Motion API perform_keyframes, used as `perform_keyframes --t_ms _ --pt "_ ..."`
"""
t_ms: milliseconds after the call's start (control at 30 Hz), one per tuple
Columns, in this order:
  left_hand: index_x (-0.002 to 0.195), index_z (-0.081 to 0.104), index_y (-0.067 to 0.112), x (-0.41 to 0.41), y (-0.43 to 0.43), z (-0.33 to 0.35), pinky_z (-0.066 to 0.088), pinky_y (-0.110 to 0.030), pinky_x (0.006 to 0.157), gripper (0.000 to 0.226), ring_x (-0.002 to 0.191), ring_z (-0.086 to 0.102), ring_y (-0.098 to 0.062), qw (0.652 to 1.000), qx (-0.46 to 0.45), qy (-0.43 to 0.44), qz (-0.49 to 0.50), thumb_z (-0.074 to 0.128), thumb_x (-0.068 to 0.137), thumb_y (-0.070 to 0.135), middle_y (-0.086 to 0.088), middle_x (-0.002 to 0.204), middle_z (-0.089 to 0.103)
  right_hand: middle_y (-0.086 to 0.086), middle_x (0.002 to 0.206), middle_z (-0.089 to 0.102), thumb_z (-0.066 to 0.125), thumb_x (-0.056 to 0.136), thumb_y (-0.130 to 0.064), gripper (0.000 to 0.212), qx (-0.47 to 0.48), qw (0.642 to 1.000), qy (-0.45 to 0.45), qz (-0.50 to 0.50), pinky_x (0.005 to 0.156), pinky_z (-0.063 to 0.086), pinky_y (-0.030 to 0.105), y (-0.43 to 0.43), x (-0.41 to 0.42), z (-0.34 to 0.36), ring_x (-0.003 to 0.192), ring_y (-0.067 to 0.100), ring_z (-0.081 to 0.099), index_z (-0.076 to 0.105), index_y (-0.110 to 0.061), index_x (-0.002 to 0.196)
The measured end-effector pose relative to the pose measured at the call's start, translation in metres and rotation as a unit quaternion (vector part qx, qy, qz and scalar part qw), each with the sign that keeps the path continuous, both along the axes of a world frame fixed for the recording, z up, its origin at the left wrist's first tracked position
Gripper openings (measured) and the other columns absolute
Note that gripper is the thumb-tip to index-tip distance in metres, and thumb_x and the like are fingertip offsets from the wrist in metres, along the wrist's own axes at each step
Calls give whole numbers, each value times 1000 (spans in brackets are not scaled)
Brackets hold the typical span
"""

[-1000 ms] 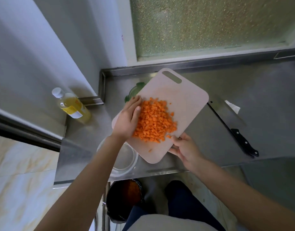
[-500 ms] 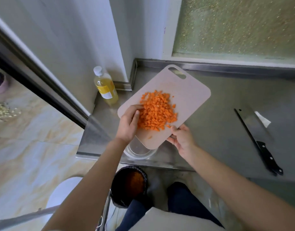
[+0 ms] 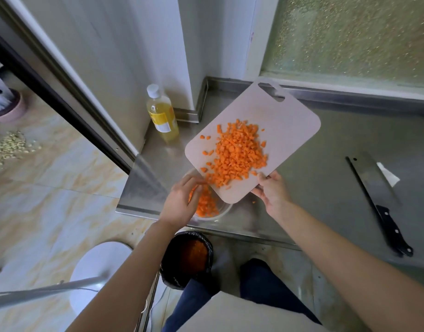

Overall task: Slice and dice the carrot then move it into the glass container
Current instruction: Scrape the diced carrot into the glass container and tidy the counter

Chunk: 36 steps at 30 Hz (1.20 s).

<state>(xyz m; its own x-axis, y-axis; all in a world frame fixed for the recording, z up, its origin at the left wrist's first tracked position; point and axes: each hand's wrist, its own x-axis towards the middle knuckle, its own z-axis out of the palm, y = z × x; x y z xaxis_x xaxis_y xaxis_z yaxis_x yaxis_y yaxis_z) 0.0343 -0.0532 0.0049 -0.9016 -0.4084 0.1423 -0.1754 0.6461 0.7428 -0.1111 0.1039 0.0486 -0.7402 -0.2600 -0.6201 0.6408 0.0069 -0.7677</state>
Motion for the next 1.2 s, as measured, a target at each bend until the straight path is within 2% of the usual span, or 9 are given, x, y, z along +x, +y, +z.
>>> perform_keyframes --t_ms 133,200,300,433,600,733,967,1100,1200 --pt "98 65 13 -6 -4 9 40 -39 86 32 93 51 -16 995 -58 21 80 38 93 31 0 96 60 6 115 61 39 100 -1 23 -11 1000 -5 -12 76 51 34 1 -1 3 104 20 59 53 -15 112" --pt "108 63 12 -19 -4 18 38 -39 96 34 107 50 -16 995 -52 37 79 39 94 31 -2 109 59 5 112 62 39 100 -1 22 -7 1000 -4 -8 72 52 31 2 1 5 102 20 60 54 -15 109" --pt "131 53 10 -45 -6 28 22 -35 113 44 135 32 -19 996 -49 28 62 37 97 34 -6 140 46 5 110 63 40 100 -1 23 -7 1000 -7 5 67 53 27 6 6 6 99 19 61 57 -17 102" --pt "142 39 12 -70 -12 33 15 -34 117 46 143 20 -20 996 18 10 84 32 99 29 -6 151 33 5 109 63 39 100 -1 24 -16 999 -4 31 64 53 25 11 14 5 100 19 61 56 -15 107" --pt "141 40 13 -66 -8 21 18 -35 117 48 141 25 -18 996 63 20 59 30 98 31 -6 148 37 4 109 64 38 100 -1 26 -17 999 -3 41 65 54 26 15 15 1 91 14 63 56 -15 112" --pt "138 46 20 -51 10 9 22 -19 110 47 136 33 -7 996 82 -1 36 32 96 36 5 146 40 5 113 64 38 100 -1 27 -13 999 -5 34 65 54 27 10 14 -1 96 18 62 56 -13 116" --pt "120 61 7 -21 7 4 35 -33 108 44 126 46 -13 998 69 13 -7 34 98 33 3 129 53 5 113 63 40 100 -3 24 14 1000 -3 28 73 53 31 -3 8 -1 98 20 61 58 -18 98" --pt "118 63 11 -1 4 4 36 -21 104 45 122 47 -6 998 55 0 -25 33 97 37 6 123 55 3 114 64 40 100 -4 23 19 999 10 35 71 53 28 -8 5 -1 99 18 61 57 -17 108" --pt "115 64 11 -4 0 12 36 -11 97 34 115 51 -8 999 33 21 9 38 98 26 3 117 57 4 114 63 40 100 -4 24 20 999 15 42 73 53 28 -8 4 1 101 18 61 56 -15 114"
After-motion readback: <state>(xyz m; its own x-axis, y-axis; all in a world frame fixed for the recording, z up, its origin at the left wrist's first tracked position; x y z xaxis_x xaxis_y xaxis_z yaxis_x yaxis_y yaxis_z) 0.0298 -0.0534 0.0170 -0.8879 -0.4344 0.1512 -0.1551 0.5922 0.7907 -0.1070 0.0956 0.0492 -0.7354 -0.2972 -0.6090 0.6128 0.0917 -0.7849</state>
